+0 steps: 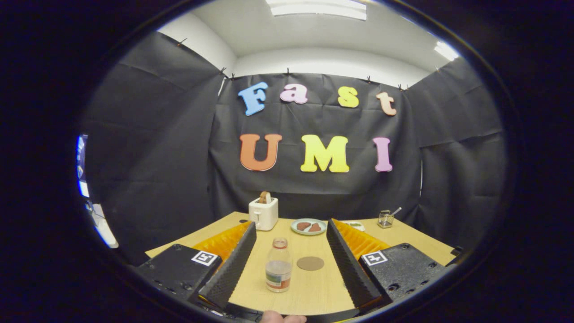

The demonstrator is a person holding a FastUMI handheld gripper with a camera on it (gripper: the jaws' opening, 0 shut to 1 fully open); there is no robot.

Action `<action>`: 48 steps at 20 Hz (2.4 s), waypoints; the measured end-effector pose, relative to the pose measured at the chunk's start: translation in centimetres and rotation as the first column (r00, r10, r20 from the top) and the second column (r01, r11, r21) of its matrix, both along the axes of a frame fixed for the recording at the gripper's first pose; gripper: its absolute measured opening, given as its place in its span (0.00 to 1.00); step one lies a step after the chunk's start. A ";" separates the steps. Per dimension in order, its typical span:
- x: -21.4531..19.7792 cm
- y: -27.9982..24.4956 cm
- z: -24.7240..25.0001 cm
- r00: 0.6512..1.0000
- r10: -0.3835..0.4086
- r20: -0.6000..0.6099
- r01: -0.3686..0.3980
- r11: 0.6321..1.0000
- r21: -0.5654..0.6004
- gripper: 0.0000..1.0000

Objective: Take the bottle from table, then pour the juice into the cup, finally place the bottle on the coaster

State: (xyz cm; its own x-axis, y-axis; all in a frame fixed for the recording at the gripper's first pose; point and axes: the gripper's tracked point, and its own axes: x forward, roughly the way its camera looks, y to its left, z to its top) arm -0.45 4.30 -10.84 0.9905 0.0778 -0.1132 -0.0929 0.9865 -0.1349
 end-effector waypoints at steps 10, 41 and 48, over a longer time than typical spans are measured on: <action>0.1 -1.0 -9.5 0.998 -0.044 -0.054 0.038 0.993 -0.112 1.00; 10.0 0.0 -21.5 0.974 -0.047 -0.222 0.016 0.990 -0.139 0.94; 8.8 1.0 -20.3 0.961 0.020 -0.275 -0.034 0.998 -0.045 0.81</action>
State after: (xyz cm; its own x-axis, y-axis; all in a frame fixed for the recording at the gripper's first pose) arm 8.37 5.27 -31.12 0.9185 0.0918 -0.3847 -0.1598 0.9759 -0.1488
